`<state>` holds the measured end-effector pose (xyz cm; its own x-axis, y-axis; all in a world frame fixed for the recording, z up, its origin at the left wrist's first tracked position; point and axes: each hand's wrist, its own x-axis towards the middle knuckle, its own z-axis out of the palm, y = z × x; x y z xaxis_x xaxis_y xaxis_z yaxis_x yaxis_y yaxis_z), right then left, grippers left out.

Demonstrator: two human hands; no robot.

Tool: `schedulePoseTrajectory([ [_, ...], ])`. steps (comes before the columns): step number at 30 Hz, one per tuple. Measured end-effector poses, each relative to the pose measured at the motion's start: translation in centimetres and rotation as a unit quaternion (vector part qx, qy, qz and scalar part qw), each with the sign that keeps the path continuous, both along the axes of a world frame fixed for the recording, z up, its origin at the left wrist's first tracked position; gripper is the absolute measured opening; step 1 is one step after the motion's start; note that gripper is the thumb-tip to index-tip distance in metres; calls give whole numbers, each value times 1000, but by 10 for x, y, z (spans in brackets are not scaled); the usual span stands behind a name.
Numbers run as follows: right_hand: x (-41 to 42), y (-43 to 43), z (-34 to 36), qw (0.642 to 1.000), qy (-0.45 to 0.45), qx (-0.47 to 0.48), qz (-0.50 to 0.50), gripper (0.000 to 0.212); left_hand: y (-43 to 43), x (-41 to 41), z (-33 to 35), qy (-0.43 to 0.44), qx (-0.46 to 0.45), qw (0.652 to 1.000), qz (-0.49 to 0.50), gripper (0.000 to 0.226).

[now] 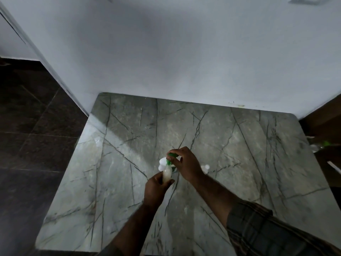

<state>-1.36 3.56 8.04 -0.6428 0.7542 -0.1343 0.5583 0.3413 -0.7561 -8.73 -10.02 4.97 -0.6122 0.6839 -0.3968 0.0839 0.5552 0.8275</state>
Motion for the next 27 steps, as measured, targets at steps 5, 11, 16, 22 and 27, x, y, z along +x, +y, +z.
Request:
schedulePoseTrajectory([
  [5, 1, -3, 0, 1000, 19, -18, -9, 27, -7, 1, -5, -11, -3, 1000, 3, 32],
  [11, -1, 1, 1, 1000, 12, -22, -9, 19, -7, 4, -4, -25, 9, 1000, 2, 30],
  [16, 1, -1, -1, 1000, -10, -13, -7, 21, -6, 4, -5, -20, 10, 1000, -5, 31],
  [22, 0, -5, -3, 1000, -21, -12, -11, 29, -7, 5, -9, -15, 1, 1000, -5, 21],
  [27, -2, 2, 3, 999, -35, -19, -6, 32, -6, 6, -12, -17, -1, 1000, -7, 18],
])
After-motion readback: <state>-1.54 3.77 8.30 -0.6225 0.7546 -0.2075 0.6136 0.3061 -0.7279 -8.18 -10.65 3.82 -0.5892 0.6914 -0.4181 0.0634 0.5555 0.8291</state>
